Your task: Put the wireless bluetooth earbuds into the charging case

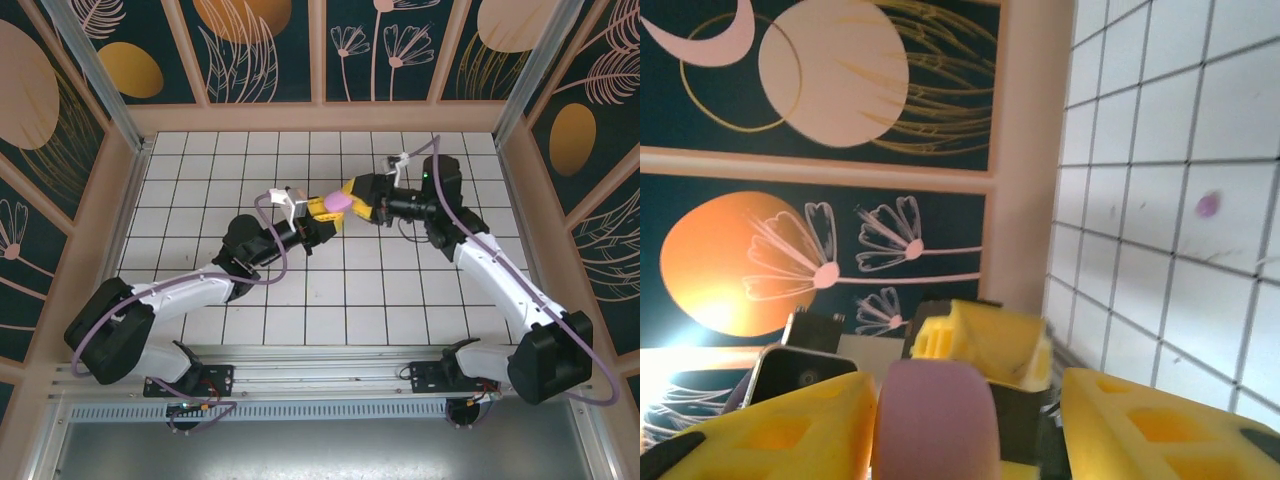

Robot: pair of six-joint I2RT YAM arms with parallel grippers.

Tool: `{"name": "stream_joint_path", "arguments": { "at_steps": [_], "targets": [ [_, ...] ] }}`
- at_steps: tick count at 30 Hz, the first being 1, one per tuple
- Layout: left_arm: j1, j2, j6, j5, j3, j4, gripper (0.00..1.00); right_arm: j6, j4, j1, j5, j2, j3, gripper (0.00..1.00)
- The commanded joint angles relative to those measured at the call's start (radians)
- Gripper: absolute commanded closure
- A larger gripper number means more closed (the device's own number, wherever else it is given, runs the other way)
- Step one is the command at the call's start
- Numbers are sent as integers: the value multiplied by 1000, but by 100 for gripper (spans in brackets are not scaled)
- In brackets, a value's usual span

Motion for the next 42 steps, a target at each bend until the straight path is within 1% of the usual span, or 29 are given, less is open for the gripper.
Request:
{"name": "stream_joint_path", "arguments": {
  "at_steps": [1,3,4,6,7,10,12,14,16,17,19,20,21,23,26,33,39,40,42],
  "targets": [
    [29,-68,33,60,-10,-58,75,-128,-112,-115,-14,-77,54,47],
    [53,-96,35,104,-17,-108,75,-156,-125,-186,-34,-110,50,46],
    [63,-109,40,124,-21,-131,76,-178,-135,-206,-39,-120,51,45],
    [89,-137,48,171,-27,-180,77,-270,-194,-215,-19,-135,70,46],
    [99,-147,52,188,-28,-198,77,-321,-233,-205,-4,-136,83,49],
    [132,-175,57,230,-39,-237,80,-445,-320,-163,9,-131,108,69],
    [149,-185,55,253,-48,-240,80,-483,-336,-126,-2,-123,107,79],
    [161,-185,56,276,-47,-243,81,-502,-322,-80,-15,-114,103,83],
    [166,-180,58,302,-39,-246,81,-541,-334,-19,16,-98,119,84],
    [168,-178,60,318,-30,-253,81,-580,-361,14,50,-87,136,82],
    [169,-170,70,344,-11,-276,82,-675,-433,63,120,-60,176,67],
    [168,-168,77,359,0,-293,83,-715,-462,80,132,-47,191,59],
    [168,-169,84,374,11,-313,84,-750,-480,86,134,-39,201,53],
    [169,-173,98,394,26,-348,85,-795,-486,93,132,-38,201,48],
    [169,-181,103,415,37,-379,85,-848,-470,105,136,-51,191,45],
    [168,-188,112,436,64,-431,86,-969,-501,164,194,-60,199,43],
    [169,-173,119,450,89,-452,86,-1021,-486,182,231,-88,180,42],
    [168,-170,119,453,94,-455,86,-1028,-481,202,233,-92,176,42],
    [168,-167,118,458,100,-460,86,-1039,-472,209,252,-94,168,42]
  ]
}}
